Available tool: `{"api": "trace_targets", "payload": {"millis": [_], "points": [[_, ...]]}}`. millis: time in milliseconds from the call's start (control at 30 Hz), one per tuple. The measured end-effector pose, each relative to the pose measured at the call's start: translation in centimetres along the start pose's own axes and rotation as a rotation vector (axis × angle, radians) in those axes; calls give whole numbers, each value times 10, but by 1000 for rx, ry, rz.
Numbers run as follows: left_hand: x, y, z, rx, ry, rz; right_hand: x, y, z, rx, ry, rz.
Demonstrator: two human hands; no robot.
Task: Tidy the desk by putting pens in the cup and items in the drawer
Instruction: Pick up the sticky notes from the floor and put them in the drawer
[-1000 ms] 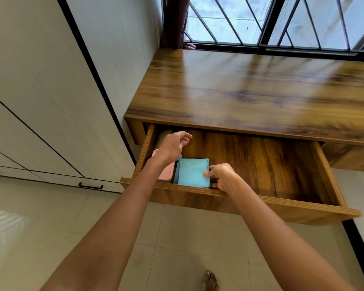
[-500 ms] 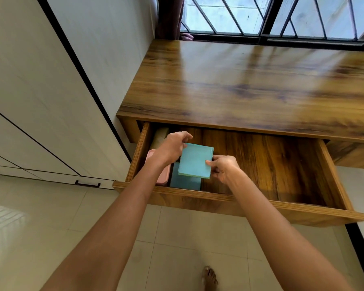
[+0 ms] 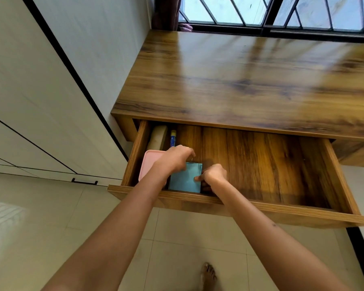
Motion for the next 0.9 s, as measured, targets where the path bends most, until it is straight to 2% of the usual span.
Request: {"api": "trace_targets", "payload": {"millis": [200, 433, 533, 633, 667, 733, 767, 833, 900], "points": [[-7, -6, 4, 0, 13, 331, 10, 6, -5, -128, 59, -254], [-16, -10, -2, -47, 2, 484, 12, 1, -4, -50, 101, -305], [-24, -3, -8, -103, -63, 418, 17, 11, -13, 64, 111, -175], [-38, 14, -25, -160, -144, 77, 37, 34, -38, 185, 201, -132], [-42, 14, -30, -104, -172, -73, 41, 39, -49, 231, 221, -212], [-56, 0, -38, 119, -218, -308, 43, 42, -67, 296, 229, -501], [-65, -9, -44, 237, -229, -320, 39, 43, -73, 302, 211, -672], [-74, -28, -52, 396, -201, -195, 25, 44, -82, 266, 166, -952], [-75, -37, -53, 413, -150, -53, 18, 42, -89, 204, 186, -1082]]}}
Point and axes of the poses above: each hand's wrist, its own z-axis towards the middle knuckle, its own y-axis out of the back of the hand, x = y × z, the point moved 10 cm from there along z, towards the middle knuckle, and after that the axes turned 10 degrees about x, right-handed, at the moved point
